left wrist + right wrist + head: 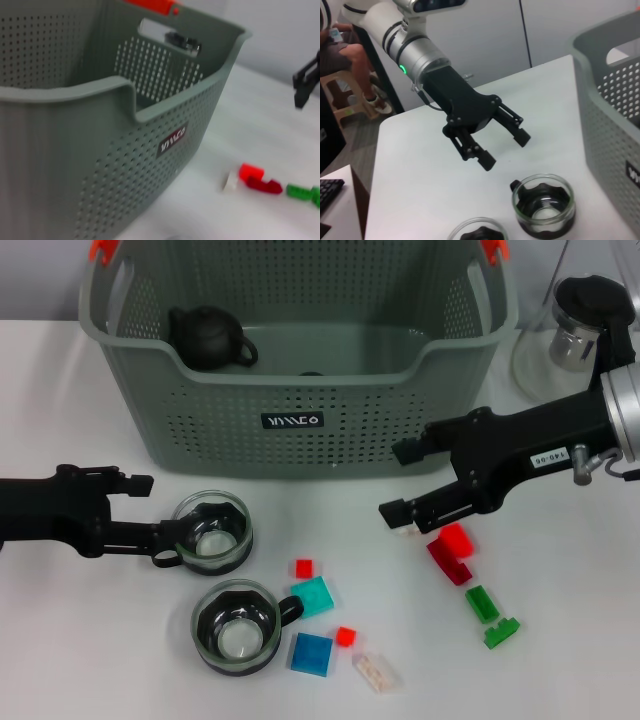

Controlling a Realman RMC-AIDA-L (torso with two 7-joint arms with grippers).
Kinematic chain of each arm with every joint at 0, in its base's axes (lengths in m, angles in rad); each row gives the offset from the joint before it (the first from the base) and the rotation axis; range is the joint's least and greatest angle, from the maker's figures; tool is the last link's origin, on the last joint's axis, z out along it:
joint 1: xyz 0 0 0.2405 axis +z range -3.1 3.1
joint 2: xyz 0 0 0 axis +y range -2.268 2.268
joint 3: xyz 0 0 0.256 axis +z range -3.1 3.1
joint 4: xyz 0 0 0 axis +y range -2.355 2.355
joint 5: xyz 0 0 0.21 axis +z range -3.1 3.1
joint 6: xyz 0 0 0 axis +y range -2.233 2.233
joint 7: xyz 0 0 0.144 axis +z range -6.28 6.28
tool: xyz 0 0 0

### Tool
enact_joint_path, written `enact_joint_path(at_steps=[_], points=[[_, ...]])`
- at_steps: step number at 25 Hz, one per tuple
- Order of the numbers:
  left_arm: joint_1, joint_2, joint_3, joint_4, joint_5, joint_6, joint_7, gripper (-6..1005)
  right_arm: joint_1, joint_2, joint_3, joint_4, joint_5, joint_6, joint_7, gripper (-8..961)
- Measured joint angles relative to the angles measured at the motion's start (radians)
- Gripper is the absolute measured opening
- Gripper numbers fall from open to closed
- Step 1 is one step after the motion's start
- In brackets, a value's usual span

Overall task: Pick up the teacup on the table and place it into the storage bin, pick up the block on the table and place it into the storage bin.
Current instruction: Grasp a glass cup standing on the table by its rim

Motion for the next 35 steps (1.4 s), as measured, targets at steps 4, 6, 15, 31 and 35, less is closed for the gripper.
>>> enact_joint_path(at_steps=[4, 6, 15, 31, 35], points=[[-0.022, 0.0, 0.037, 0.055, 0.067, -0.005, -0.04, 827, 0.004, -0.002, 0.008, 0.0, 0.0, 0.022, 0.0, 950], [-0.045, 0.001, 0.059, 0.077, 0.109, -0.007, -0.085, 827, 0.01, -0.002, 0.012, 0.0, 0.0, 0.029, 0.0, 950], [-0.075, -0.013, 0.221, 0.172, 0.143, 0.013, -0.098, 827, 0.027, -0.012, 0.015, 0.01, 0.0, 0.065, 0.006, 949], [-0.158, -0.054, 0.368, 0.17, 0.136, 0.043, -0.253, 828, 0.035, -0.015, 0.047, 0.013, 0.0, 0.069, 0.004, 949], [-0.158, -0.058, 0.389, 0.174, 0.134, 0.046, -0.266, 828, 0.038, -0.016, 0.052, 0.013, 0.0, 0.069, 0.003, 950]])
